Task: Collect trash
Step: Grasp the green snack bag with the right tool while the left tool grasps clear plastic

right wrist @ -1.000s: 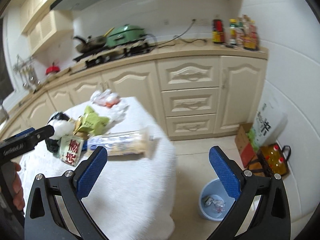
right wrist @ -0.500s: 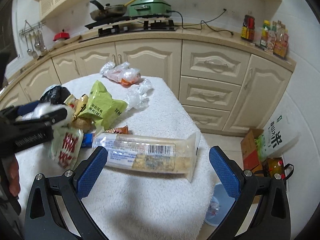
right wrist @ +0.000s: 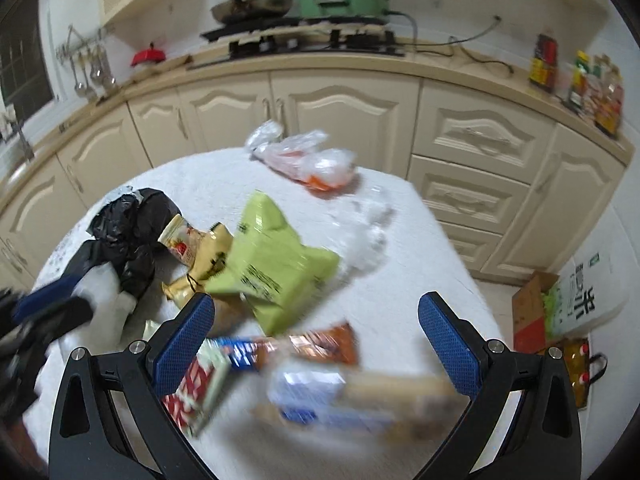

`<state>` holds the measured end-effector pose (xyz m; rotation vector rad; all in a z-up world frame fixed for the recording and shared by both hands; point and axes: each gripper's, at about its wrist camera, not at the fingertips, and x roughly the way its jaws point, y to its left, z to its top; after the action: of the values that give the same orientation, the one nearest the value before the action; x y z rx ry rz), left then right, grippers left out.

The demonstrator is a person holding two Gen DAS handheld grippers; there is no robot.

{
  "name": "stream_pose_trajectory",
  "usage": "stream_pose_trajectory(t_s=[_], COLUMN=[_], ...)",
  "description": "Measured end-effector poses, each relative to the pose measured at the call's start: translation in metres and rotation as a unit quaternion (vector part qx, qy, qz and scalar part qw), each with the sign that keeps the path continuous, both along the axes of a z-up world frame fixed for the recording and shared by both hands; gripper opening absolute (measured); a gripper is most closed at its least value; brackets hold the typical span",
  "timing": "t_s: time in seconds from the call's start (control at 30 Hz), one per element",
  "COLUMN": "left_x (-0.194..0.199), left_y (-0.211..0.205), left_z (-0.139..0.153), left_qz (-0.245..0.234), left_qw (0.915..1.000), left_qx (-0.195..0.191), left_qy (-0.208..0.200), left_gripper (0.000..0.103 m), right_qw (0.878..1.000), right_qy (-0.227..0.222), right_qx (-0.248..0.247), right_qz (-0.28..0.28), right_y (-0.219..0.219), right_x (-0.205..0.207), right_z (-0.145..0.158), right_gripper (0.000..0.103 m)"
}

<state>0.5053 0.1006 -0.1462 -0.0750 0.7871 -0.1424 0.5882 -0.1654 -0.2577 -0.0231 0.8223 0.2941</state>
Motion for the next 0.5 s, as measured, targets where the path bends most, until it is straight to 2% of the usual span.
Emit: stream_pose_trajectory(t_s=[0.13, 0.2, 0.3, 0.33, 0.47, 0.5], left_x=[-0.009, -0.01, -0.007, -0.006, -0.007, -0.007], left_y=[0.014, 0.021, 0.025, 0.025, 0.016, 0.012], left_z=[-0.003, -0.007, -0.008, -0.008, -0.012, -0.014], left_qz=[-0.001, -0.005, -0.004, -0.006, -0.015, -0.016], left_qw=[1.0, 0.9998, 0.9996, 0.9996, 0.9995, 0.9995], left_qx=[-0.005, -0.017, -0.02, -0.017, -0.008, -0.002], left_qy=[0.005, 0.013, 0.019, 0.02, 0.026, 0.028], left_gripper=[0.016, 0.022, 0.026, 0.028, 0.05, 0.051], right_qw=[1.0, 0.999, 0.998, 0.998, 0.994, 0.994], right_qy=[0.023, 0.033, 0.048, 0.05, 0.052, 0.05], right_qx=[-0.003, 0.004, 0.031, 0.04, 0.09, 0.097], right_qz=[0.016, 0.021, 0.022, 0.02, 0.021, 0.018], right_y=[0.02, 0.024, 0.022, 0.019, 0.003, 0.001], right_x=[0.025, 0.034, 0.039, 0.039, 0.028, 0.026], right_z=[-0.01, -0.014, -0.018, -0.019, -0.019, -0.017], right_gripper=[0.103, 0.1, 0.068, 0.067, 0.061, 0.06])
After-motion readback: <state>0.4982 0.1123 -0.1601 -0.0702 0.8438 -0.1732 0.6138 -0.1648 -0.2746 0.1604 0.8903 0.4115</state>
